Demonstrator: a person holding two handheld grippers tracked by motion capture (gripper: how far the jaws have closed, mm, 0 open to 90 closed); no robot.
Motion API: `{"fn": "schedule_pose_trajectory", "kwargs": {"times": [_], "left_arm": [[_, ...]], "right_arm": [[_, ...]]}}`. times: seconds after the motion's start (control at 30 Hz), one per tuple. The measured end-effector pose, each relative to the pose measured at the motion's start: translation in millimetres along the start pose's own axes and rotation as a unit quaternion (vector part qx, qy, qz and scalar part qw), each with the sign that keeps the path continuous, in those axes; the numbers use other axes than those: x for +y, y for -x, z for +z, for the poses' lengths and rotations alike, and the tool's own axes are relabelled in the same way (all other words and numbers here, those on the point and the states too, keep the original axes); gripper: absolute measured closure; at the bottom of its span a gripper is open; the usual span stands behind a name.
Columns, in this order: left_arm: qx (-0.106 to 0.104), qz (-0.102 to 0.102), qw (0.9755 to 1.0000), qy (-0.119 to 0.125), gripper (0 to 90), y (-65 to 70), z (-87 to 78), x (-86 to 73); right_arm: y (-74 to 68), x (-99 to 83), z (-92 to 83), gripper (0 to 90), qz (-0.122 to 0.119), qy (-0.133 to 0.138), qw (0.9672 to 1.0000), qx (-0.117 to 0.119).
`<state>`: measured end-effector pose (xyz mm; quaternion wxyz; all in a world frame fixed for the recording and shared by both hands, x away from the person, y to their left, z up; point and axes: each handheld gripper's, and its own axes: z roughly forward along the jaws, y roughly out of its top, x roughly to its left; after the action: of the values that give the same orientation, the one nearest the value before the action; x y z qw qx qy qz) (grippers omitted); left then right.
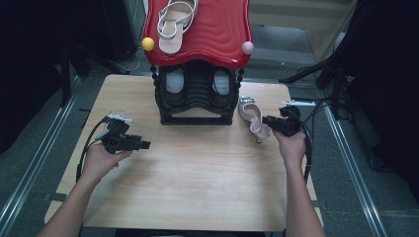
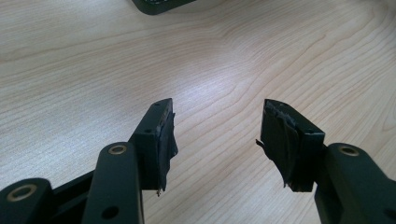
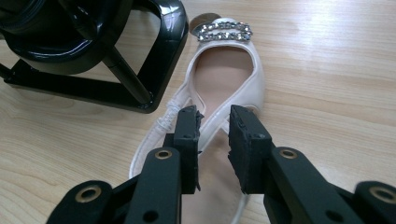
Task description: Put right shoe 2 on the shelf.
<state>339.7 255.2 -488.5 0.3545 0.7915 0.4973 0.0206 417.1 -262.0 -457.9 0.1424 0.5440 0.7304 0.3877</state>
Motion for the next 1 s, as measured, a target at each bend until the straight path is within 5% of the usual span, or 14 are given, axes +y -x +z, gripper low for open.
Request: {"fn": "schedule_pose_trajectory", "kwargs": {"times": [0.23,0.53,0.8,1.0], "left_arm": [[0.001,0.003,1.0000,0.003,44.1,1.9,-3.5,-0.2],[0.007,0.004,1.0000,0.002,44.0,0.2,-4.9,-0.8],[0.002,-0.001,1.0000,0.006,44.0,0.4,-5.4,-0.6],[-0.003,0.000,1.0000,0.006,44.0,1.6,-5.2,-0.3]], "right_arm": [[-10.0,6.1,9.7,73.8,-0.013,-0.010,0.9999,0.002],[-4.6,21.0,18.3,73.2,0.013,0.001,0.9996,0.024],[-21.0,28.8,33.7,72.4,-0.014,-0.024,0.9996,0.003],[-26.3,26.7,53.7,72.6,-0.008,-0.036,0.9993,0.003]]}}
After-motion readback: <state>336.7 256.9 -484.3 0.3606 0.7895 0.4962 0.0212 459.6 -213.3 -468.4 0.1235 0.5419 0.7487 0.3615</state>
